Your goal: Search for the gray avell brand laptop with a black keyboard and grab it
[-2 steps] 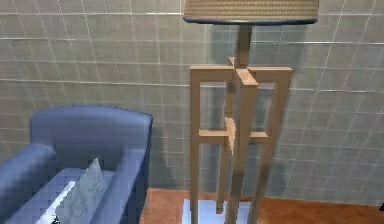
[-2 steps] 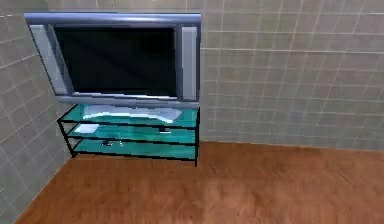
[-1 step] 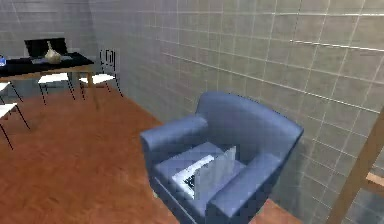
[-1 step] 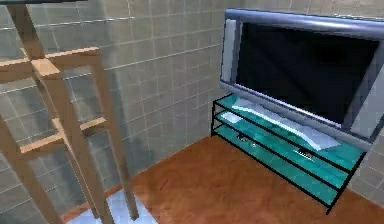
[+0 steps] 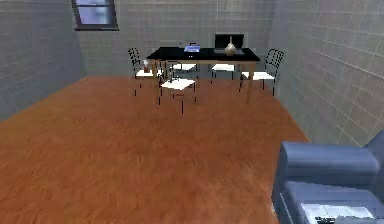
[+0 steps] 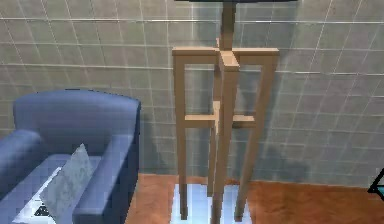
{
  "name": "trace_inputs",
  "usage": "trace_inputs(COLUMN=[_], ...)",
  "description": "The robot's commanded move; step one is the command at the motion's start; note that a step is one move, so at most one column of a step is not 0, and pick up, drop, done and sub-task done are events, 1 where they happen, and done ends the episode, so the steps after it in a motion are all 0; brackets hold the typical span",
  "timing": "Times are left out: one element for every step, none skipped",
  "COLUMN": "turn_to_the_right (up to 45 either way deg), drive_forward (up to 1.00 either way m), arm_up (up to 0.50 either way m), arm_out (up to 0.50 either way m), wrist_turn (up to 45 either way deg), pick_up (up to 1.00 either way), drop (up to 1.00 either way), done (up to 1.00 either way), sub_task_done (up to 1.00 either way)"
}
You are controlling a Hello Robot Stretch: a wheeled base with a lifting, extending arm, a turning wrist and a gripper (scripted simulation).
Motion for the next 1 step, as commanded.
trace_inputs(turn_to_the_right=[-36.0], drive_forward=[0.0], arm_up=[0.0], arm_out=[0.0], wrist_turn=[0.0], pick_up=[0.0], drop=[0.0], done=[0.0], sub_task_done=[0.0])
